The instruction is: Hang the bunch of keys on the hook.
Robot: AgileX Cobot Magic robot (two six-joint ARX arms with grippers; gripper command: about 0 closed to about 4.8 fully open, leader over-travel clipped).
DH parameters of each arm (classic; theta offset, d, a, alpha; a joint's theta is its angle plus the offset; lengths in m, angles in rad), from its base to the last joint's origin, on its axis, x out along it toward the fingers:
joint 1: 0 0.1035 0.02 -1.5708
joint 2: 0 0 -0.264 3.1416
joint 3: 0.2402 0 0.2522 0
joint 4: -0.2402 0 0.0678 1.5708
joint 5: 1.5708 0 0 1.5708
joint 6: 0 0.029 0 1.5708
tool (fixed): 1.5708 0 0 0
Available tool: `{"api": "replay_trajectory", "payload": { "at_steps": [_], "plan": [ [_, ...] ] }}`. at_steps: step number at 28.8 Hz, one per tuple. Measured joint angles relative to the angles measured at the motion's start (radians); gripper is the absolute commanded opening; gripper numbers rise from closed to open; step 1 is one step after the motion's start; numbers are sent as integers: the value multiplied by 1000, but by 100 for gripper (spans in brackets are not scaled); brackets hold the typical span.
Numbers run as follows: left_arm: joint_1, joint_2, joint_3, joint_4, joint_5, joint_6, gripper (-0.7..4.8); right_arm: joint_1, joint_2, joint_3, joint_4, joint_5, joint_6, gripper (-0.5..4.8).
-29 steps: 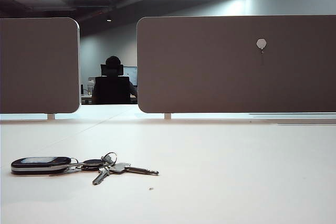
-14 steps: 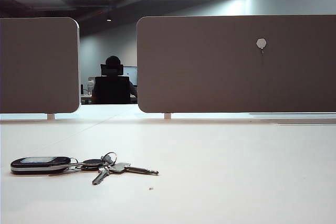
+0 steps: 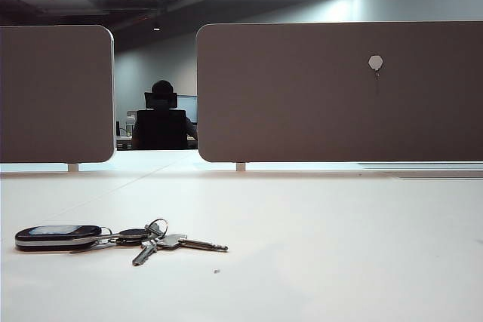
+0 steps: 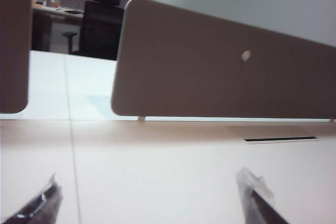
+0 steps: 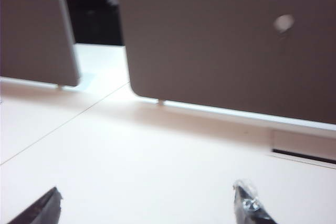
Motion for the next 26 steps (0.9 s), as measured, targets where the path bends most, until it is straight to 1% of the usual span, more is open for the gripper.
{"api": "replay_trajectory", "payload": {
  "at_steps": [2,7,10,14,16,18,21,25,26],
  "plan": [
    [-14,34,36,-3,5,0,479,17,43,32,4,-7,-1,402],
    [-27,150,143,0,7,5,479,91,177,112,58,-12,-17,399],
    [-26,235,204,0,15,5,479,169,254,164,68,-6,-54,399],
    [-42,313,240,0,33,5,479,285,358,218,87,32,-82,399],
    [-71,349,240,-3,35,5,479,372,446,242,107,54,-86,399],
    [-122,381,239,-47,36,9,479,444,523,251,111,88,-87,399],
    [-203,419,239,-104,31,44,479,549,632,277,111,152,-87,399],
    [-306,436,238,-190,-2,46,479,650,756,311,126,167,-87,399],
    [-359,435,238,-208,-26,51,479,673,792,318,128,167,-87,399]
  ]
}}
